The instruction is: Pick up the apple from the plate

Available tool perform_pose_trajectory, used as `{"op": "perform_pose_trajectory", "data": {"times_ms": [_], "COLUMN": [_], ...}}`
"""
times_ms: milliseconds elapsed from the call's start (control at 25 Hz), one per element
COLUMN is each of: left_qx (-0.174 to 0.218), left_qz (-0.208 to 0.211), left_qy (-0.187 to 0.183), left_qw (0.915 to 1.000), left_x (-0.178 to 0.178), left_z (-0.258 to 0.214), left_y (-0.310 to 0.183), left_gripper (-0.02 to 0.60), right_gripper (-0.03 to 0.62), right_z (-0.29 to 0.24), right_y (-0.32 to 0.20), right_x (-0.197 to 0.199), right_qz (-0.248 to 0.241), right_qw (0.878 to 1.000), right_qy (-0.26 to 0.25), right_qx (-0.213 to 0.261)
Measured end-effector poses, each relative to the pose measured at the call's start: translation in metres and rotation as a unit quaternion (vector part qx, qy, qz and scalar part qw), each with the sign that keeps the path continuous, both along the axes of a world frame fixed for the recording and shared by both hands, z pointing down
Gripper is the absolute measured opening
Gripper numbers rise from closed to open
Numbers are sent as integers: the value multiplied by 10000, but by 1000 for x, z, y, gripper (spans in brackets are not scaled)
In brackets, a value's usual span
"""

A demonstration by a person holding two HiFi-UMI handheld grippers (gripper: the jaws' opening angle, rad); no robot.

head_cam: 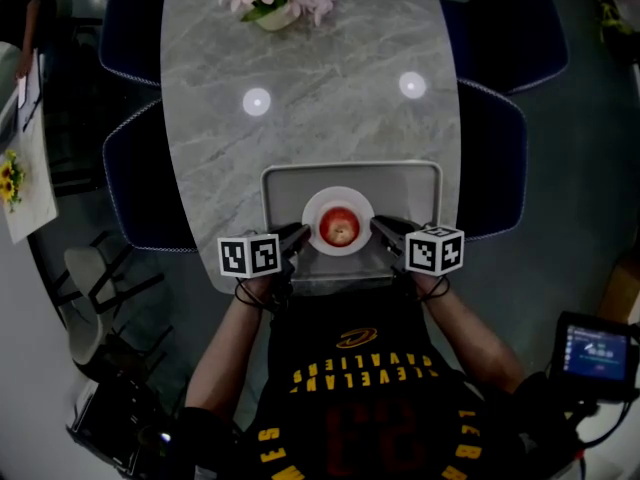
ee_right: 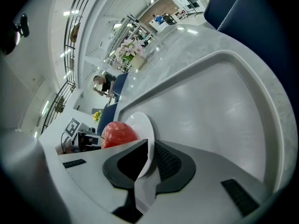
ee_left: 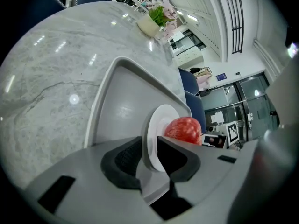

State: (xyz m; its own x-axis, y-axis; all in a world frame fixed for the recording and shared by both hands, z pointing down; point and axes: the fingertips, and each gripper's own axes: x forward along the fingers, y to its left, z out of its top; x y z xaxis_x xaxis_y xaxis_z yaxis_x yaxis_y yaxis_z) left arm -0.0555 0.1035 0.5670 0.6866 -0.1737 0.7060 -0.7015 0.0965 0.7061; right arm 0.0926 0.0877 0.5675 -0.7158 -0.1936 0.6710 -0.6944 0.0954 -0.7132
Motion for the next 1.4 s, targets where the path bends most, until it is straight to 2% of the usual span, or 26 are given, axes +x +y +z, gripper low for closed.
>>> {"op": "perform_pose_trajectory", "data": {"times_ms": [360, 560, 760, 1400], "left_qx": [-183, -334, -409, -453], "left_qz": [53, 125, 36, 152], "left_qy": [163, 204, 341, 369], "left_qw": [9997, 9992, 9986, 9982], "left_x": [0, 7, 6, 4], "left_z": [-3, -1, -3, -11], "left_y": [7, 13, 18, 25], "left_gripper": [101, 43, 40, 41], "right_gripper": [31, 31, 31, 29], "right_z": [0, -2, -4, -16], "right_y": [8, 10, 14, 20], "right_x": [-1, -2, -3, -6], "right_qz": [150, 195, 193, 98], "right_qw": [9990, 9978, 9963, 9935], "right_qy": [-185, -276, -373, -457], "right_qx": [-383, -576, -752, -1040]}}
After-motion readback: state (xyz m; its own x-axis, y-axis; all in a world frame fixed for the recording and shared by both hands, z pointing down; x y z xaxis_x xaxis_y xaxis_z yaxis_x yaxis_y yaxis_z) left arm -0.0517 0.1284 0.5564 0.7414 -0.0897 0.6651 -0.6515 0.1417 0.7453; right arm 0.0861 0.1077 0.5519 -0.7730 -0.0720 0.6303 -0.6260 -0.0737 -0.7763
